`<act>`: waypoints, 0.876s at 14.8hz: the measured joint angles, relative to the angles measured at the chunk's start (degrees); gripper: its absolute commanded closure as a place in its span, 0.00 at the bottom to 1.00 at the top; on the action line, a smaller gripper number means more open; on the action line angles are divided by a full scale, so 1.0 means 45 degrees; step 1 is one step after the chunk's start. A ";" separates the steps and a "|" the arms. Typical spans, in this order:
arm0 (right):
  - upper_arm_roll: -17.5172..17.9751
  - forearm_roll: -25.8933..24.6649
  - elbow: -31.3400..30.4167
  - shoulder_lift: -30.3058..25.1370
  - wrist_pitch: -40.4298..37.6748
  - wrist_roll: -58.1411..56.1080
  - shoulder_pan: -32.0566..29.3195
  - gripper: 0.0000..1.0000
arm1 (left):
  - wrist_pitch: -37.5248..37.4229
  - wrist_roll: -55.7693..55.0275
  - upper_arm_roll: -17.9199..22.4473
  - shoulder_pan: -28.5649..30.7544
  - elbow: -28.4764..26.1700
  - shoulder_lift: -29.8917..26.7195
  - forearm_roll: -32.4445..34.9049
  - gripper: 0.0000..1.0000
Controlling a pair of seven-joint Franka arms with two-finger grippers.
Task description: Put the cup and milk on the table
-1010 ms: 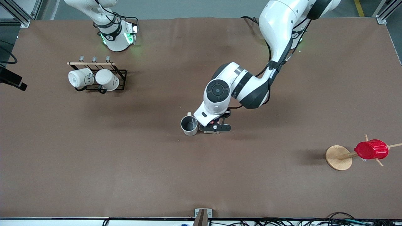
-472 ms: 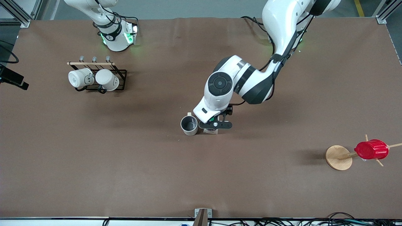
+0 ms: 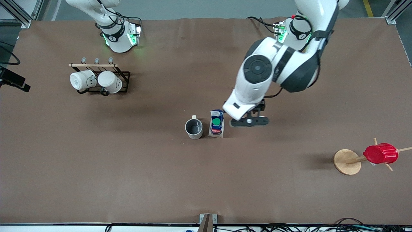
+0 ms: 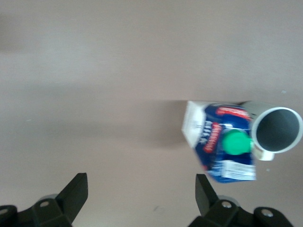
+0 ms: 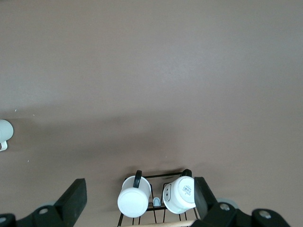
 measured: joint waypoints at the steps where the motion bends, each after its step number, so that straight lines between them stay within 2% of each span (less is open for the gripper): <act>1: 0.0001 0.0000 -0.0001 0.0000 -0.0002 0.0000 0.0000 0.00 | 0.0220 0.0051 -0.0001 0.0296 -0.0565 -0.0440 0.0007 0.00; 5: 0.0003 0.0000 -0.0004 0.0000 -0.0012 0.0000 0.0000 0.00 | 0.1619 0.0779 -0.0008 0.1244 -0.3337 -0.2395 0.0010 0.00; 7: 0.0004 0.0000 -0.0004 0.0000 -0.0016 -0.0001 0.0001 0.00 | 0.1785 0.1569 -0.0017 0.1770 -0.4208 -0.3259 0.0010 0.00; 13: 0.0005 0.0000 -0.0005 0.0000 -0.0066 -0.0528 0.0001 0.00 | 0.1436 0.3193 -0.0024 0.3370 -0.4665 -0.4413 -0.0012 0.00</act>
